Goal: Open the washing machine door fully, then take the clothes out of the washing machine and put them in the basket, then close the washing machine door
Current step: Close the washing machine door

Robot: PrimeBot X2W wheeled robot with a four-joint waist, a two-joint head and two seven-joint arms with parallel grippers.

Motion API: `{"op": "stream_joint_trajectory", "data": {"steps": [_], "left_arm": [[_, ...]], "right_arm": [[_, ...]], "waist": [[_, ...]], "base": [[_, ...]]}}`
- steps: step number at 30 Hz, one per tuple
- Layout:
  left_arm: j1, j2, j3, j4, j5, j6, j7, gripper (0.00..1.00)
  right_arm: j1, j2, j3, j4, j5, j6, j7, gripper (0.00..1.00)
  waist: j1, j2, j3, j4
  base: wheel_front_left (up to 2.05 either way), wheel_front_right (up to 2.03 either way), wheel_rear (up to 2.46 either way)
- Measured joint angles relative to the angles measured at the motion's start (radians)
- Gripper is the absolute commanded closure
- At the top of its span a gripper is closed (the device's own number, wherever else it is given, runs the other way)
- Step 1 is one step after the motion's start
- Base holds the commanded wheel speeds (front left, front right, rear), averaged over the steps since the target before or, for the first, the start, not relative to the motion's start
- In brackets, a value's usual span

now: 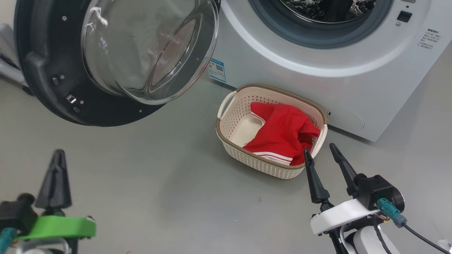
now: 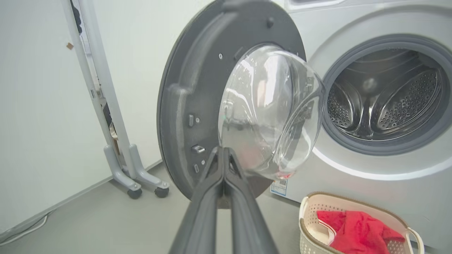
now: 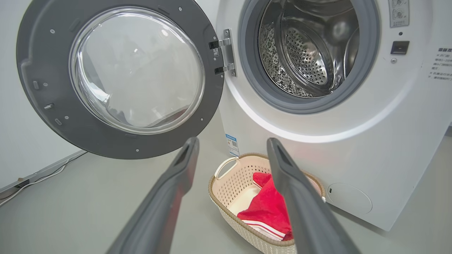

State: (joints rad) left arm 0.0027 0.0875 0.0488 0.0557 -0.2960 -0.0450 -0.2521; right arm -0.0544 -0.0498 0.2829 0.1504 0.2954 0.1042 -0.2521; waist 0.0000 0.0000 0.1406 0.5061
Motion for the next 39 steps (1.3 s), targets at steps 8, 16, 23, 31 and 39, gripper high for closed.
{"op": "stream_joint_trajectory", "data": {"steps": [8, 16, 23, 31, 39], "left_arm": [[-0.175, 0.152, 0.134, -0.107, 0.011, 0.002, -0.004, 1.00], [-0.380, 0.318, 0.301, -0.125, -0.044, 0.013, 0.054, 1.00], [-0.526, 0.354, 0.423, 0.057, -0.238, 0.015, 0.181, 1.00], [-0.657, 0.351, 0.568, 0.318, -0.419, 0.101, 0.325, 1.00], [-0.755, 0.346, 0.697, 0.486, -0.554, 0.149, 0.440, 1.00]], "right_arm": [[-0.025, -0.026, 0.031, 0.000, -0.052, 0.000, 0.000, 0.00], [-0.070, -0.050, 0.052, -0.015, -0.081, 0.000, 0.010, 0.00], [-0.095, -0.063, 0.064, -0.012, -0.088, 0.005, 0.010, 0.00], [-0.107, -0.064, 0.085, 0.001, -0.088, 0.008, 0.010, 0.00], [-0.109, -0.063, 0.104, 0.018, -0.088, 0.009, 0.009, 0.00]], "waist": [[0.0000, 0.0000, 0.063, -0.020], [0.0000, 0.0000, 0.139, -0.050], [0.0000, 0.0000, 0.185, -0.095], [0.0000, 0.0000, 0.206, -0.144], [0.0000, 0.0000, 0.205, -0.181]], "base": [[0.00, 0.00, 0.00], [0.00, 0.00, 0.00], [0.00, 0.00, 0.00], [0.00, 0.00, 0.00], [0.00, 0.00, 0.00]]}}
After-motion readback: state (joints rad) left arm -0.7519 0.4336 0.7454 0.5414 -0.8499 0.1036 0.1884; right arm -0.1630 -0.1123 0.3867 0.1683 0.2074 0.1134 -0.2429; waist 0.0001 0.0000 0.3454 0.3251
